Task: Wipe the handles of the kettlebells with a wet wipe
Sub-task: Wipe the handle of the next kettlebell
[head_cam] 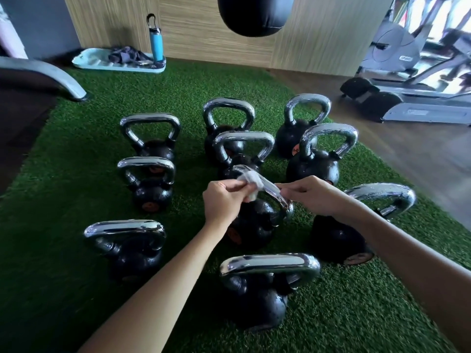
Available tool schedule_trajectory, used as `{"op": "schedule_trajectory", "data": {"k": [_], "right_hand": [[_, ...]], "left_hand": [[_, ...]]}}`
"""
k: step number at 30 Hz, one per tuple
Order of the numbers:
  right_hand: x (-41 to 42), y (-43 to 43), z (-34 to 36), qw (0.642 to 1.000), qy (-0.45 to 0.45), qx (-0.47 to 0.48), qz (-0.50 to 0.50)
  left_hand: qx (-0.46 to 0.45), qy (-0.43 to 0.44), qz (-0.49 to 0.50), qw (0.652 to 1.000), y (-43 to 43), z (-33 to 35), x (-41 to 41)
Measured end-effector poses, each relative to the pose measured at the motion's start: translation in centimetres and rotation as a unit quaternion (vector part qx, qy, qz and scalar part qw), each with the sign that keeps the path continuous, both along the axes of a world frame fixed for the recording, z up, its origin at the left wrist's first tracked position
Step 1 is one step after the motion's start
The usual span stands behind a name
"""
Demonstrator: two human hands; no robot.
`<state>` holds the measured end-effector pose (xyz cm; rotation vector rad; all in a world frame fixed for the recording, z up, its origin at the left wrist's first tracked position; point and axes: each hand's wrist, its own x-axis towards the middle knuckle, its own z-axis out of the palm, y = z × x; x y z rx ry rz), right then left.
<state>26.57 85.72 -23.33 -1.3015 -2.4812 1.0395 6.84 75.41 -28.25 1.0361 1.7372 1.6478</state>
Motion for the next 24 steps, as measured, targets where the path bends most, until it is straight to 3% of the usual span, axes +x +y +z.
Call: {"op": "schedule_trajectory", "data": {"k": [5, 16, 24], "right_hand": [[0.2, -0.2, 0.7, 0.998, 0.036, -0.041, -0.019], [0.4, 0.4, 1.0, 0.996, 0.030, -0.073, -0.047], [0.9, 0.0, 1.0, 0.992, 0.080, -0.094, -0.036]], "left_hand": [[0.047, 0.124, -0.076, 0.988, -0.8, 0.9, 2.1], [-0.009, 0.153, -0.151, 0.977, -0.7, -0.8, 2.6], [-0.020, 0.278, -0.217, 0.936, 0.2, -1.3, 2.4]]}}
